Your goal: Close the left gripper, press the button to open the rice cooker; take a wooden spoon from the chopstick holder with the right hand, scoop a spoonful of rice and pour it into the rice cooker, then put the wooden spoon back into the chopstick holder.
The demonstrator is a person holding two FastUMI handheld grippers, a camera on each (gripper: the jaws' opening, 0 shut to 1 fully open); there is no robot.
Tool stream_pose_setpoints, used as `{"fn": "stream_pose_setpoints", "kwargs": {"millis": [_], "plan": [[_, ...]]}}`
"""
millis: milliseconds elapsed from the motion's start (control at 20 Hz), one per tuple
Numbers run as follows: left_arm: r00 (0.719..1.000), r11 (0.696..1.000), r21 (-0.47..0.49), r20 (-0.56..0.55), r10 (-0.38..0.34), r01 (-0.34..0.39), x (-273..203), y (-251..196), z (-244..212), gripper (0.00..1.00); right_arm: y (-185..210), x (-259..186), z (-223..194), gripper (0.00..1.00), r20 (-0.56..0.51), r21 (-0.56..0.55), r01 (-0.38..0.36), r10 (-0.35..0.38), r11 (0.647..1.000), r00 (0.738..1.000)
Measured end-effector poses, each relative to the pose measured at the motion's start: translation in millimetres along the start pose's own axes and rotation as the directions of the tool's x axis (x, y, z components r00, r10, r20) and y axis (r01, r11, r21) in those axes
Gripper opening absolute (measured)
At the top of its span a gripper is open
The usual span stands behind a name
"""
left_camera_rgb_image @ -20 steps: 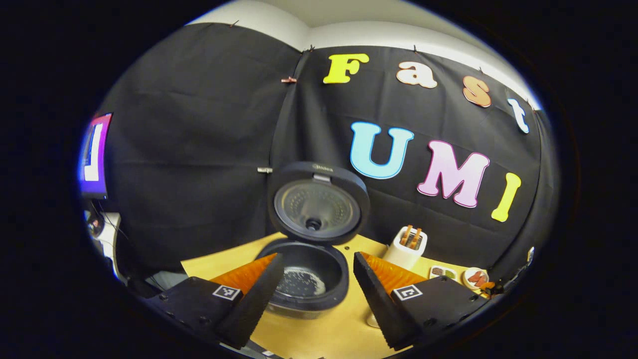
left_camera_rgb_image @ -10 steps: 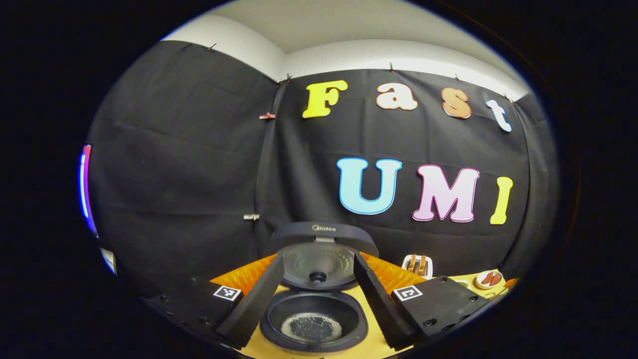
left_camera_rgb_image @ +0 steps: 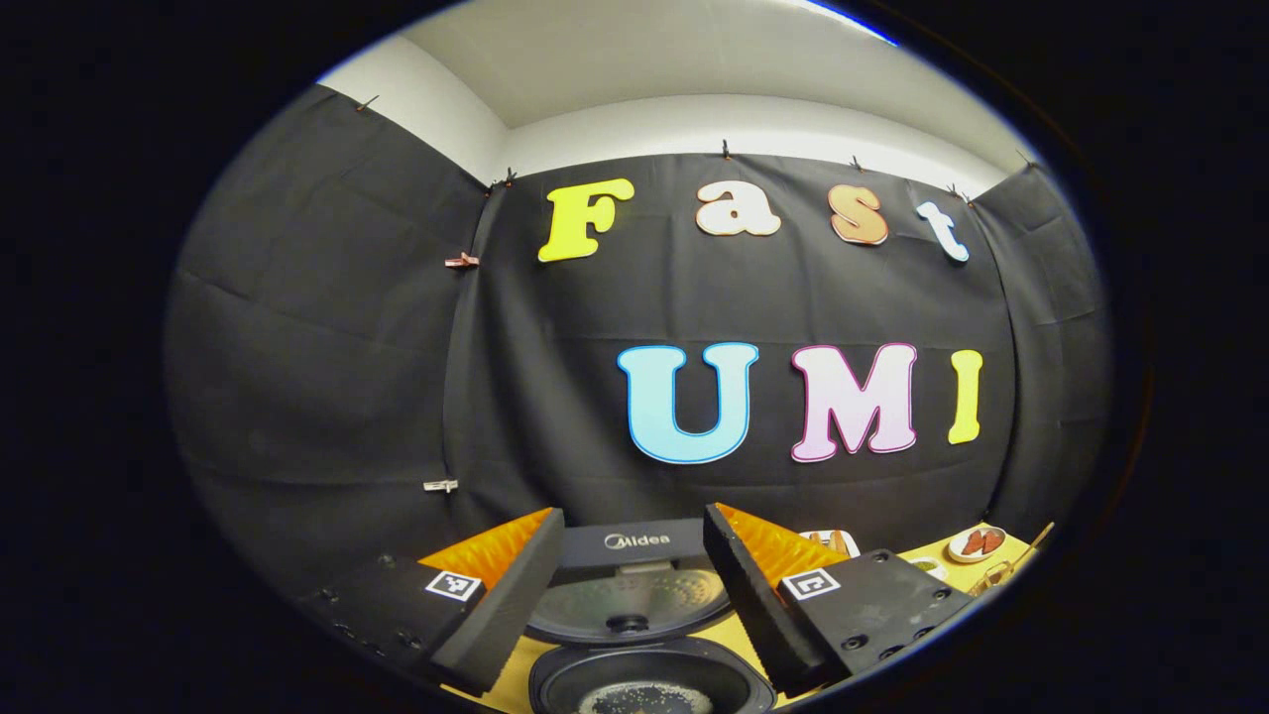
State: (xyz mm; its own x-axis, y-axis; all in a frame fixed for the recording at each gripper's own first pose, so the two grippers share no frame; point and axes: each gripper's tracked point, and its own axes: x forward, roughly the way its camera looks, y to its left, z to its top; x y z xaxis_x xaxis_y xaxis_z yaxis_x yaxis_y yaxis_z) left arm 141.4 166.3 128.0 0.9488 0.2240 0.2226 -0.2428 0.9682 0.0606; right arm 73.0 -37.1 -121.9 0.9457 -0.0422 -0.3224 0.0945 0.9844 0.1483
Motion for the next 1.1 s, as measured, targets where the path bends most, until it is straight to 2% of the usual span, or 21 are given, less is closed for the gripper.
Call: {"fn": "stream_pose_setpoints", "kwargs": {"millis": [50,100,150,250,400,500,650,800,1100], "plan": [[1.000,1.000,0.012,0.010,-0.004,0.004,7,2,3,0.95,7,-11,-1,0.99,0.009,-0.022,-0.013,0.013,1.000,1.000],[1.000,1.000,0.026,0.014,-0.012,0.012,15,2,2,0.92,17,-21,-3,0.99,0.008,-0.036,-0.029,0.029,0.999,1.000],[1.000,0.999,0.040,0.011,-0.020,0.020,23,0,-1,0.94,25,-31,-7,0.99,0.000,-0.042,-0.047,0.047,0.998,0.999],[0.999,0.998,0.053,-0.005,-0.032,0.032,38,-1,-7,0.94,39,-44,-14,0.99,-0.019,-0.057,-0.079,0.078,0.995,0.997],[0.997,0.998,0.057,-0.070,-0.022,0.026,53,-1,-25,0.92,48,-53,-17,0.99,-0.023,-0.082,-0.093,0.092,0.992,0.996],[0.997,0.998,0.064,-0.076,-0.013,0.018,51,-3,-25,0.96,53,-54,-18,0.99,-0.027,-0.073,-0.095,0.093,0.993,0.995],[0.992,0.999,0.036,-0.128,0.007,-0.002,39,-5,-29,0.98,53,-52,-23,0.99,-0.040,-0.052,-0.092,0.090,0.994,0.995],[0.975,1.000,0.022,-0.221,0.010,-0.006,0,-16,-43,0.99,54,-50,-35,0.99,-0.065,-0.041,-0.092,0.089,0.995,0.994],[0.911,1.000,-0.029,-0.412,-0.014,0.003,-69,-33,-86,0.99,58,-56,-50,0.99,-0.070,-0.019,-0.096,0.094,0.995,0.993]]}}
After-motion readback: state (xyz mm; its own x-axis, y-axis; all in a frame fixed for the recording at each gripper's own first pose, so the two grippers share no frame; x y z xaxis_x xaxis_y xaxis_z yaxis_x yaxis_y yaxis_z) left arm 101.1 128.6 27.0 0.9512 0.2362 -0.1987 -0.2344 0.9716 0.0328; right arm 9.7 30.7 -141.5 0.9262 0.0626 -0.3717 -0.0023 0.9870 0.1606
